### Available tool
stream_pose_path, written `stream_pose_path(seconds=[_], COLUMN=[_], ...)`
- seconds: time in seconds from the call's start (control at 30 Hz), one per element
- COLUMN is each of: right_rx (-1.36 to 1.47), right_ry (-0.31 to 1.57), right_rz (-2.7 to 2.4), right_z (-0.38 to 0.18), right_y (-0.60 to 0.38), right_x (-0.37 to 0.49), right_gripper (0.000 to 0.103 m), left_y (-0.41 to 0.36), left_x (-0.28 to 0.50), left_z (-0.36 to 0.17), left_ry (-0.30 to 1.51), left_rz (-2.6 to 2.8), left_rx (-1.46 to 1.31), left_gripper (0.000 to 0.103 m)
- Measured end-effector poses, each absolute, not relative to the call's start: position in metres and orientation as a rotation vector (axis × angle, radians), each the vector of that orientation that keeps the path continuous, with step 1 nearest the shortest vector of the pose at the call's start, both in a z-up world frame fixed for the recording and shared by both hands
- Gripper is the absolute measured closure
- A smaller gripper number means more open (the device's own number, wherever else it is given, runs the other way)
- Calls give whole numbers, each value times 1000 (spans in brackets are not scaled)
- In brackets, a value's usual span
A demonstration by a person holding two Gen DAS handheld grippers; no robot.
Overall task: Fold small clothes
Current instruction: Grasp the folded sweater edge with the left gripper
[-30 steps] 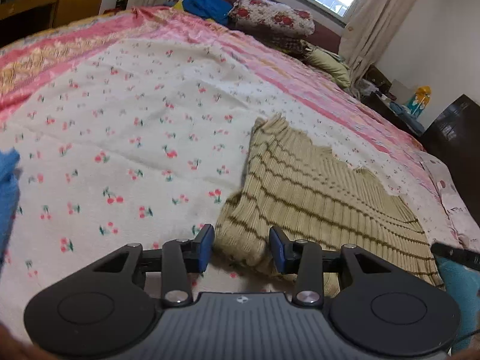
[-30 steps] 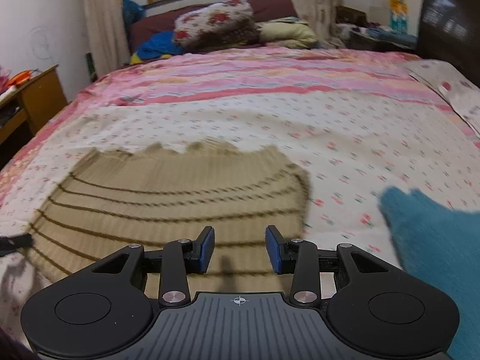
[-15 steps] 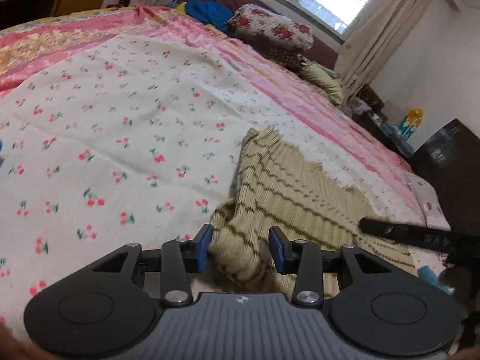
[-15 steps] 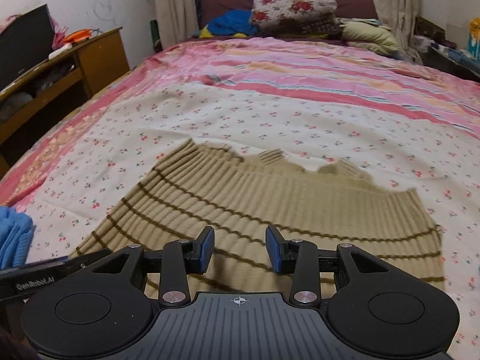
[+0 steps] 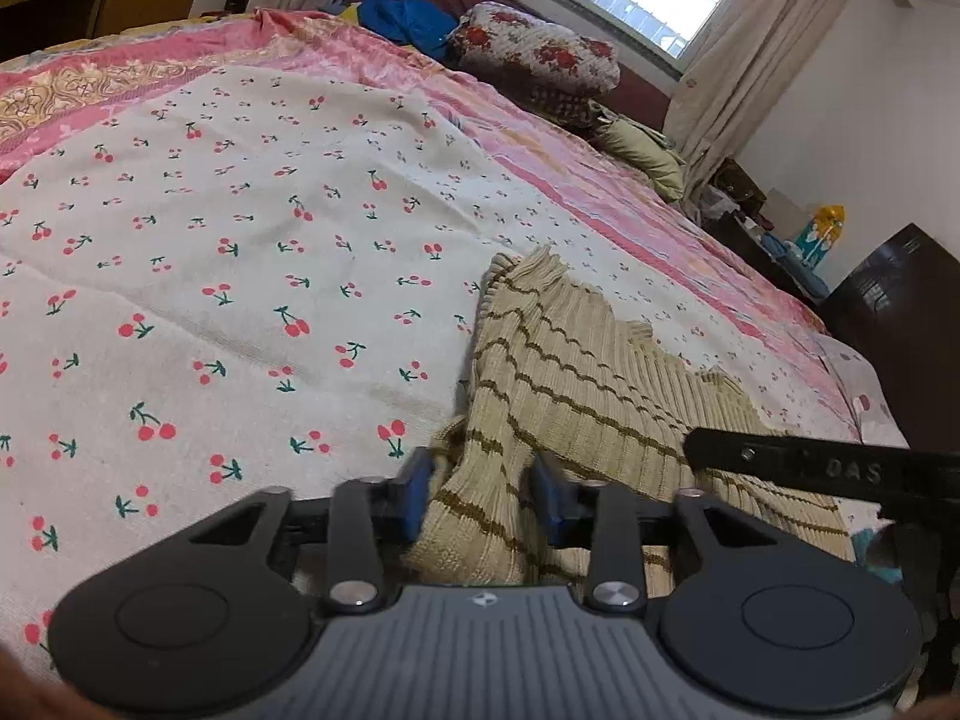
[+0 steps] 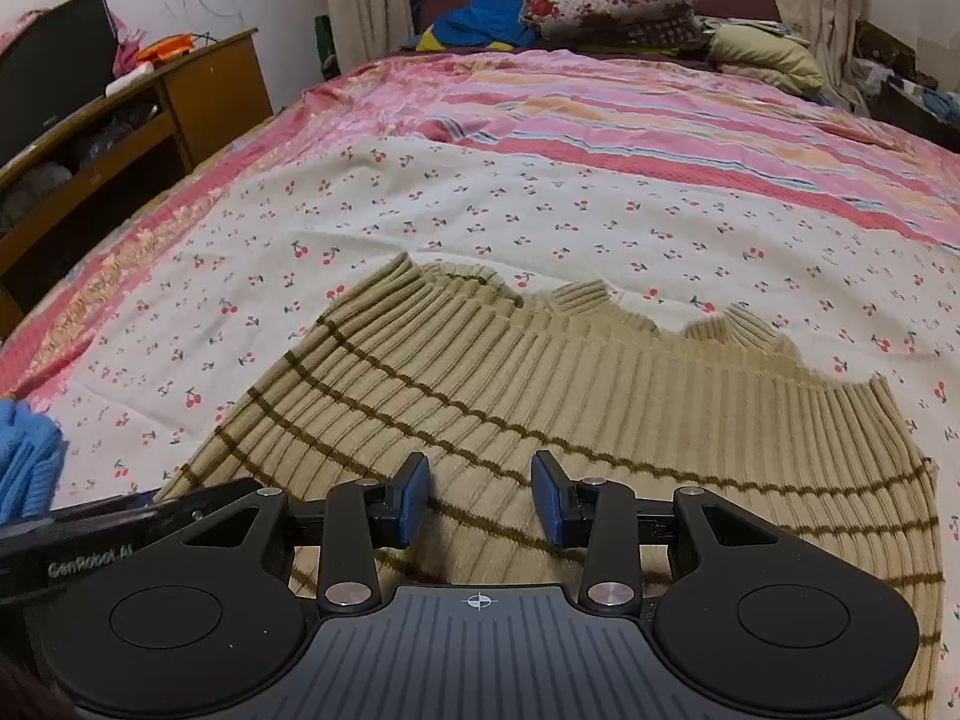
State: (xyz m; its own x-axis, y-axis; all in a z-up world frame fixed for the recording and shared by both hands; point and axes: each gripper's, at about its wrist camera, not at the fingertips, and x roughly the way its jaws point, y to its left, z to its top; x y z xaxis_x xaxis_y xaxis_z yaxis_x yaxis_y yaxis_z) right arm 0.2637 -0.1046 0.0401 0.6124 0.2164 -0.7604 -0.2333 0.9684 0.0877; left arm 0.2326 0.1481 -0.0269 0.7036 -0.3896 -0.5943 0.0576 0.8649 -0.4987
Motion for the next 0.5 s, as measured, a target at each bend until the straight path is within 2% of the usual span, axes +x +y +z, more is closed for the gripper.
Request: stream_pose_path(seconds=[0.17,0.5], right_rx=[-34,-82], right_ry=[872,867], right_rz=[260,276], right_z=[39,40], right_y=[-100,-83], right_x=[269,283], right_gripper=[66,66], left_y=[146,133], left_x=[229,223], left_z=[-25,-17], left_ry=[739,702], left_rz=[-267,-305], left_rx=[-465,-408], left_gripper=[82,84])
